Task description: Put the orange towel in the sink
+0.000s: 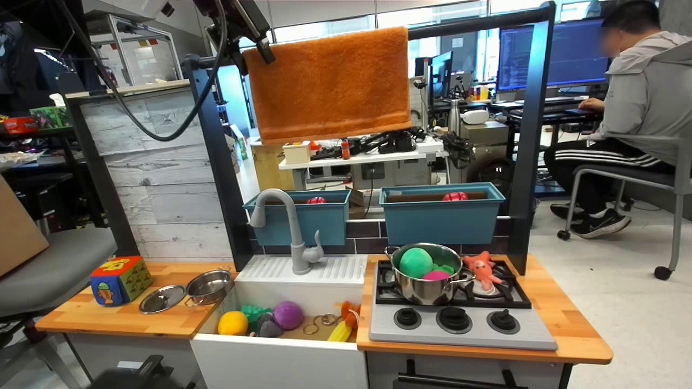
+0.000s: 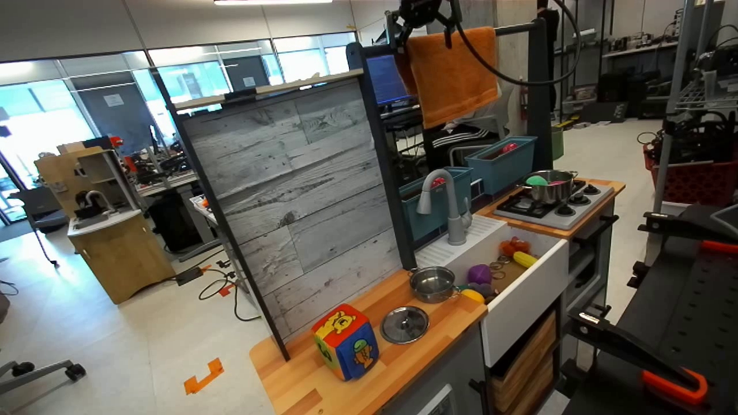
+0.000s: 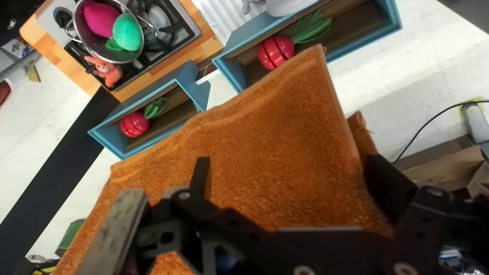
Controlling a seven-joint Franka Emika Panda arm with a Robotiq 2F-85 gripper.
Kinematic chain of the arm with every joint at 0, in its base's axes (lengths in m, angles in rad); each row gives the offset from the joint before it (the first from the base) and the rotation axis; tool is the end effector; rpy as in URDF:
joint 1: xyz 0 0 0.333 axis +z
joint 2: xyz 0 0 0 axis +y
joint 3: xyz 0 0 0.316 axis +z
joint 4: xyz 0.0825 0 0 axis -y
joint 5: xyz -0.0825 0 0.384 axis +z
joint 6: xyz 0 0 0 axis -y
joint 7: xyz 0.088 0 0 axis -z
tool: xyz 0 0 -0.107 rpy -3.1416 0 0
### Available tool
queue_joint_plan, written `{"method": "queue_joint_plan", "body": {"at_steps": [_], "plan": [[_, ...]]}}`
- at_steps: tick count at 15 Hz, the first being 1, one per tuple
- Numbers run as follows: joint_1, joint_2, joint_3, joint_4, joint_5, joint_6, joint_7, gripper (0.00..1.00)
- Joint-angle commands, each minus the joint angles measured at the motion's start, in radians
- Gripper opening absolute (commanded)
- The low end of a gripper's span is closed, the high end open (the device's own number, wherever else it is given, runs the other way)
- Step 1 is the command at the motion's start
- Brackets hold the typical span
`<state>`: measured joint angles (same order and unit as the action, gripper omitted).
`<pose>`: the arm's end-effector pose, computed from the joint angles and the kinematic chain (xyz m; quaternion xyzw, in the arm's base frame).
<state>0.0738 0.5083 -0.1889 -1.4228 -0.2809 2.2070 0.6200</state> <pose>0.7248 -0.0663 0.4389 0.9379 -0.2710 0.1758 0.1264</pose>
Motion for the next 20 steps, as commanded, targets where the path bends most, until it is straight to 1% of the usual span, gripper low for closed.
{"method": "queue_joint_plan", "body": {"at_steps": [1, 2, 3, 7, 12, 13, 15, 16, 17, 18, 19, 20], "plan": [[0.026, 0.054, -0.027, 0.045, -0.073, 0.044, 0.059, 1.0], [0.031, 0.05, -0.031, 0.041, -0.095, 0.054, 0.068, 0.75], [0.035, 0.048, -0.032, 0.039, -0.111, 0.059, 0.073, 0.74], [0.049, 0.042, -0.028, 0.033, -0.15, 0.088, 0.098, 0.43], [0.055, 0.041, -0.026, 0.026, -0.158, 0.132, 0.122, 0.05], [0.056, 0.04, -0.027, 0.023, -0.158, 0.14, 0.127, 0.0], [0.058, 0.042, -0.031, 0.02, -0.161, 0.156, 0.138, 0.0], [0.06, 0.047, -0.033, 0.026, -0.16, 0.135, 0.139, 0.0], [0.063, 0.052, -0.033, 0.038, -0.158, 0.072, 0.127, 0.01], [0.066, 0.054, -0.024, 0.053, -0.142, -0.069, 0.082, 0.01], [0.063, 0.05, -0.019, 0.04, -0.144, -0.109, 0.07, 0.01], [0.06, 0.05, -0.013, 0.038, -0.142, -0.172, 0.052, 0.01]]}}
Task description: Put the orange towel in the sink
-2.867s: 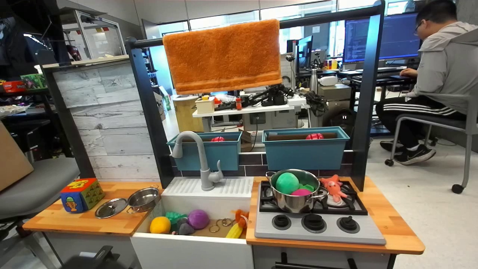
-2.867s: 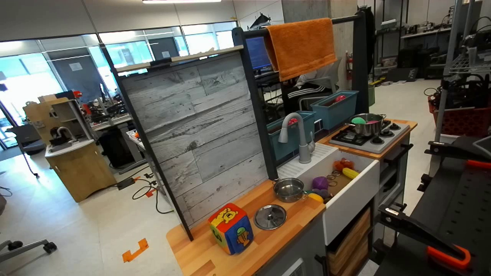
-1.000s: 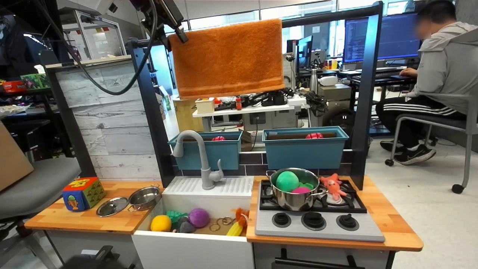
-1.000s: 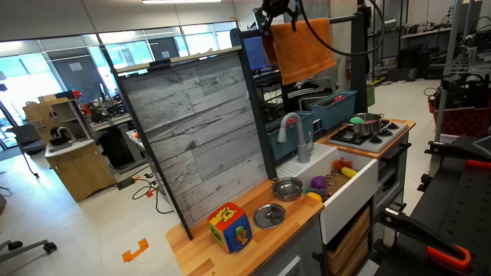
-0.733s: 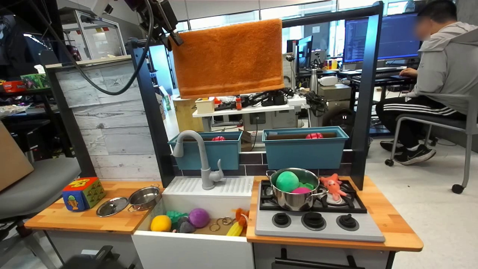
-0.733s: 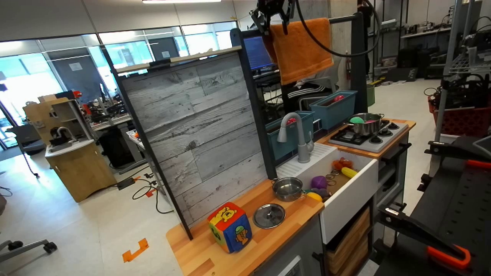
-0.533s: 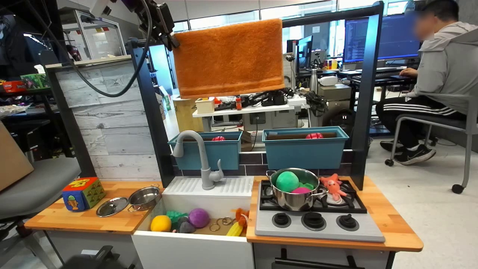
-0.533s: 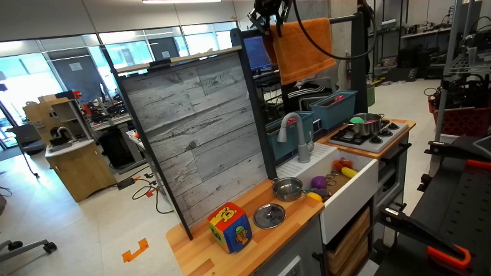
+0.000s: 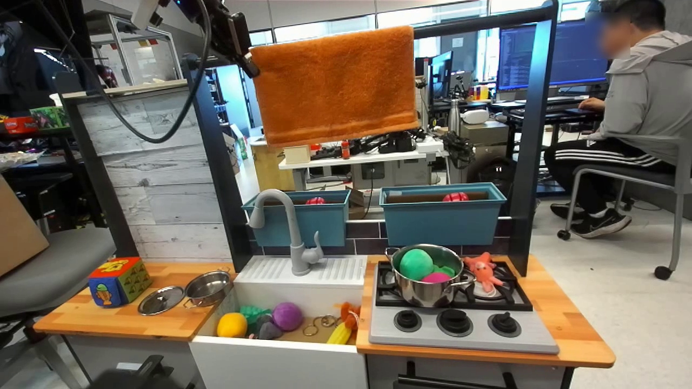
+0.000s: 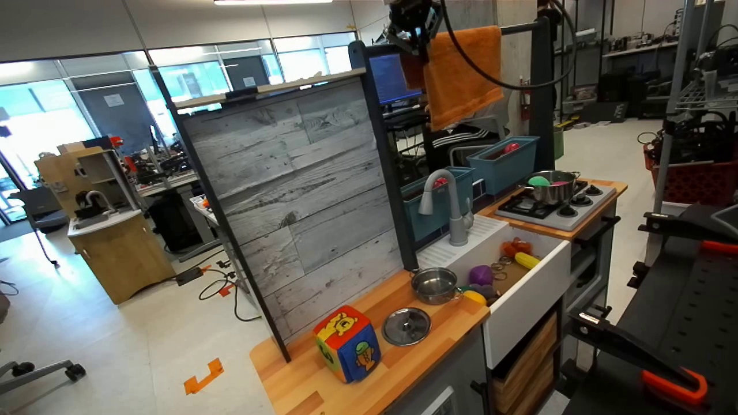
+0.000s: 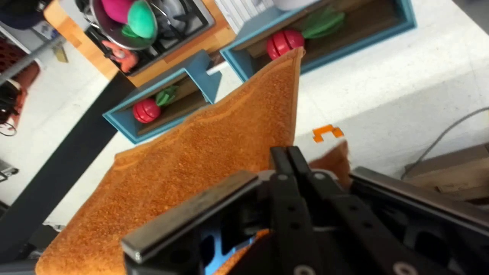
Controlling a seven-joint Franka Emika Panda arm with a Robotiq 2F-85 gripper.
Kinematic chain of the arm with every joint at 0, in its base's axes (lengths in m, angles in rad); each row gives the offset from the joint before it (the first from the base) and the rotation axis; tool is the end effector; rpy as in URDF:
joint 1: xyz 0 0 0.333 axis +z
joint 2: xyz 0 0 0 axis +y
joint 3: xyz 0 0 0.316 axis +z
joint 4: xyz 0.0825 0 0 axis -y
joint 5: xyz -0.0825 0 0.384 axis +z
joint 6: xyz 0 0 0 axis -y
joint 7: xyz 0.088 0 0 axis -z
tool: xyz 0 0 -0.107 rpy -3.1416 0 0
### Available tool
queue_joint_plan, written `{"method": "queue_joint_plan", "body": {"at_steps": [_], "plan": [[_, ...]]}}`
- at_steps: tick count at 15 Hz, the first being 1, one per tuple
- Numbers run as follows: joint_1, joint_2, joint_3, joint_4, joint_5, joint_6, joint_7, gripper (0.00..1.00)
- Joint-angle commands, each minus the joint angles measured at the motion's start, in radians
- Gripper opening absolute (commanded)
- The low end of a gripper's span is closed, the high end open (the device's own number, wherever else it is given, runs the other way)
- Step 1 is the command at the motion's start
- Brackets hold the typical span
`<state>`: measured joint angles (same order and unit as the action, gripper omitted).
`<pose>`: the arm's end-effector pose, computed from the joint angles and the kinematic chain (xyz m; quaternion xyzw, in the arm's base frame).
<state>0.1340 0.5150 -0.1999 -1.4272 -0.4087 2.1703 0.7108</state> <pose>0.7246 -0.0352 0.4308 0.9318 -0.2606 0.1795 0.1782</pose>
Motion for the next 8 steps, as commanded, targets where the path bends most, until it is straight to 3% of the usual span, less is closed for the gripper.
{"method": "queue_joint_plan", "body": {"at_steps": [1, 8], "plan": [[-0.002, 0.04, 0.006, 0.031, -0.008, -0.186, -0.062, 0.01], [-0.004, 0.068, 0.059, 0.028, 0.009, -0.504, -0.277, 0.01]]}}
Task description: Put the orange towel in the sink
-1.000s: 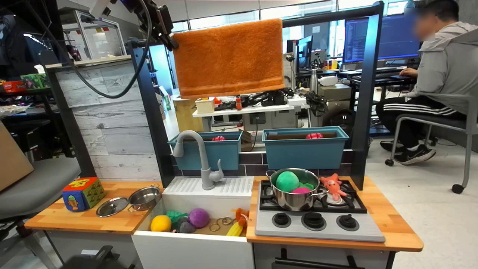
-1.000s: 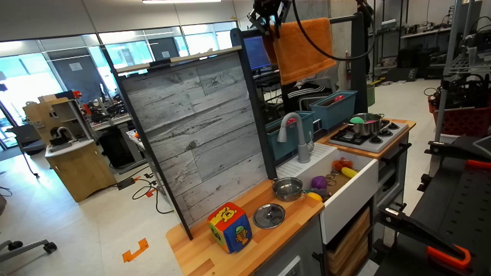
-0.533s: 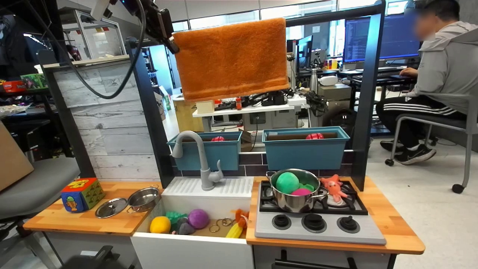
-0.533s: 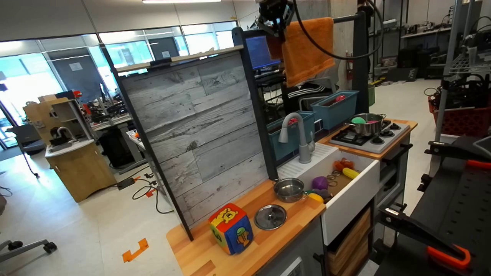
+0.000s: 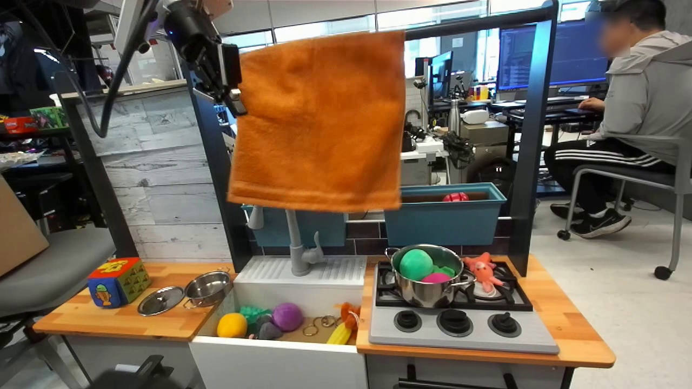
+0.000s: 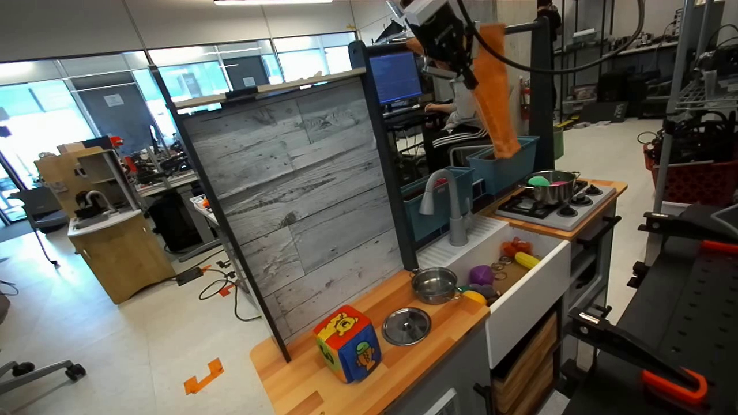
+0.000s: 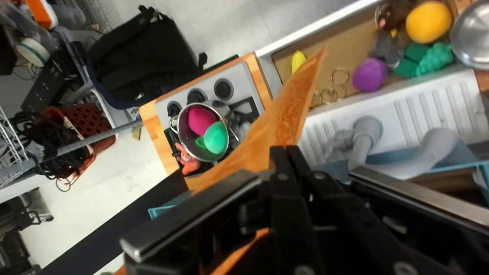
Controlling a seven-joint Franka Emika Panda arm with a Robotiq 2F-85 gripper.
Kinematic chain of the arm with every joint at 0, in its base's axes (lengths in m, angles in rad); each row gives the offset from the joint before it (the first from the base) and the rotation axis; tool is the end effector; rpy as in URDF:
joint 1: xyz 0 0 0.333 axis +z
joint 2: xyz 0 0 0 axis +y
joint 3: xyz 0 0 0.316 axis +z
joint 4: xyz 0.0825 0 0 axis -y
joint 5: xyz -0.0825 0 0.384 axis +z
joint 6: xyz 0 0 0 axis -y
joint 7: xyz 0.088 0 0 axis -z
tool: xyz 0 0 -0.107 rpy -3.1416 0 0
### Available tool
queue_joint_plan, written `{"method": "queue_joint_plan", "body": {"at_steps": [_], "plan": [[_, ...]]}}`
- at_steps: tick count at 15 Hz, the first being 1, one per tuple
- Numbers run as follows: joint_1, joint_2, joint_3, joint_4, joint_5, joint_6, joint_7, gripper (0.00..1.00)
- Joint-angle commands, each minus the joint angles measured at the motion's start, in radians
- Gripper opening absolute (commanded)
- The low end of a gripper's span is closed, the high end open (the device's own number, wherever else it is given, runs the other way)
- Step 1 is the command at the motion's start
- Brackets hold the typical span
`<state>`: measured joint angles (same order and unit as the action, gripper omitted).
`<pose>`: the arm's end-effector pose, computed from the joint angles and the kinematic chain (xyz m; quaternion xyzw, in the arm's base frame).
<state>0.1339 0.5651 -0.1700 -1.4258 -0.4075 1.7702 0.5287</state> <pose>0.6880 -0.0388 0.3648 0.9442 -0.2023 -0.0430 0.2565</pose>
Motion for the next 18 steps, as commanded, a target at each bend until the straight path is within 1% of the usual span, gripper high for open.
{"method": "queue_joint_plan", "body": {"at_steps": [1, 4, 6, 10, 14, 16, 18], "plan": [[-0.004, 0.029, 0.04, 0.036, 0.009, -0.147, -0.129, 0.01], [-0.001, 0.093, 0.068, 0.092, 0.002, -0.264, -0.228, 0.01], [-0.007, 0.146, 0.076, 0.149, 0.013, -0.285, -0.231, 0.01], [-0.015, 0.232, 0.067, 0.229, 0.017, -0.156, -0.171, 0.01], [-0.038, 0.309, 0.065, 0.283, 0.065, -0.073, -0.155, 0.01], [-0.054, 0.325, 0.068, 0.283, 0.105, -0.045, -0.155, 0.01], [-0.077, 0.314, 0.075, 0.245, 0.157, -0.013, -0.166, 0.01]]}}
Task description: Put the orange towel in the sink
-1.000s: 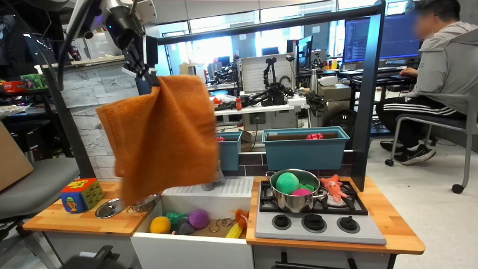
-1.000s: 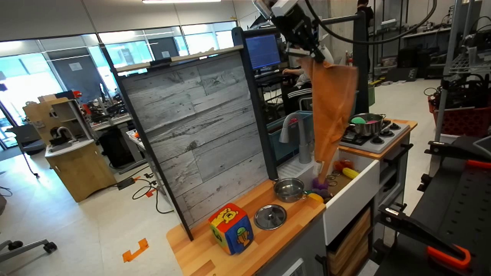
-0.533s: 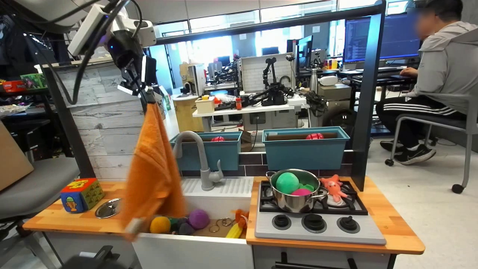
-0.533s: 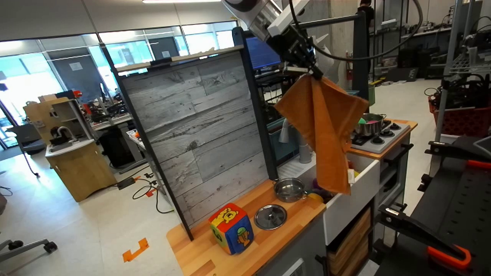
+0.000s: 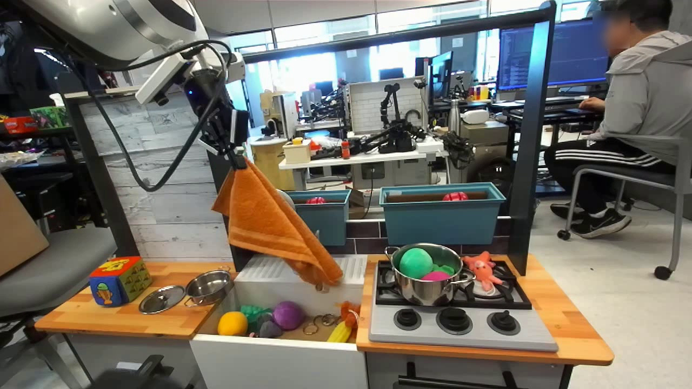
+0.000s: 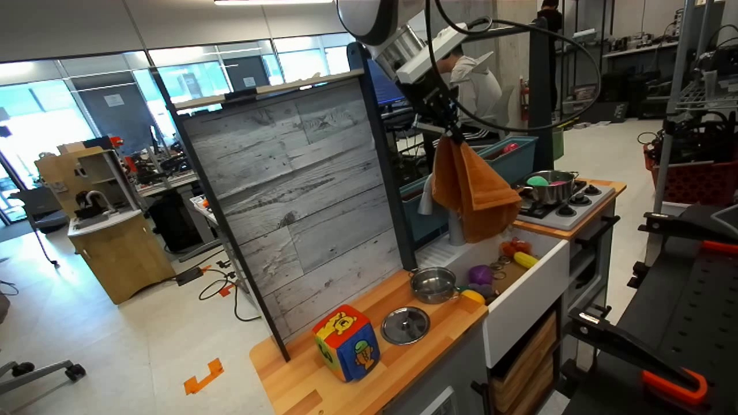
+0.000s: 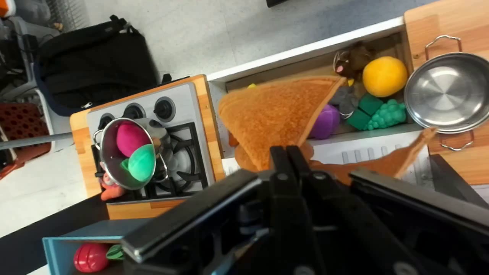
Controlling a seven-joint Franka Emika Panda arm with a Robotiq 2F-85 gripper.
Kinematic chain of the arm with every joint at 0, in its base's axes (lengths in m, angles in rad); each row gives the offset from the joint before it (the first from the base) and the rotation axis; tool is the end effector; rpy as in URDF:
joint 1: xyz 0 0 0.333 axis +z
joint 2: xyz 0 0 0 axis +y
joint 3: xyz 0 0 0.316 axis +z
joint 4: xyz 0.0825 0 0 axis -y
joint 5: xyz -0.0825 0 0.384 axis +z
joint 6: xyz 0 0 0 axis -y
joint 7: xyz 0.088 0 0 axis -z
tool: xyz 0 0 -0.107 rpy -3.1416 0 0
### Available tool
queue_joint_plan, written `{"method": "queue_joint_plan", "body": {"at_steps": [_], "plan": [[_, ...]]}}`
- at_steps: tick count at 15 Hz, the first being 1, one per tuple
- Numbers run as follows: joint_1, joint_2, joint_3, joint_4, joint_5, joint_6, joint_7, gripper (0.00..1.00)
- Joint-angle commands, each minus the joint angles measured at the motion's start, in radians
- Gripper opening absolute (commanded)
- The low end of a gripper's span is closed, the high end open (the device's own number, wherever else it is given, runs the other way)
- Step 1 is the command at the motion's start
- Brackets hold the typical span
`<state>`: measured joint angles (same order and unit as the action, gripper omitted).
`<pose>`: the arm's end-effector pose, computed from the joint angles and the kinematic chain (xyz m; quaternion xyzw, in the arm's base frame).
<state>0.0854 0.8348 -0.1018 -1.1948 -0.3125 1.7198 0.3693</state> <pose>0.7242 -0.0213 0.2674 0.9620 -0.1300 -0.1144 0.2111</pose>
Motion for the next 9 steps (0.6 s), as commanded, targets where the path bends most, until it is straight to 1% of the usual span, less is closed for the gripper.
{"method": "queue_joint_plan", "body": {"at_steps": [1, 3, 6, 9], "plan": [[-0.041, 0.044, 0.009, -0.003, 0.087, 0.056, -0.011, 0.01], [-0.066, 0.061, 0.014, -0.021, 0.144, 0.094, -0.013, 0.01], [-0.105, 0.123, 0.014, -0.01, 0.232, 0.146, 0.006, 0.01], [-0.13, 0.155, 0.006, -0.034, 0.286, 0.249, 0.013, 0.01]]}}
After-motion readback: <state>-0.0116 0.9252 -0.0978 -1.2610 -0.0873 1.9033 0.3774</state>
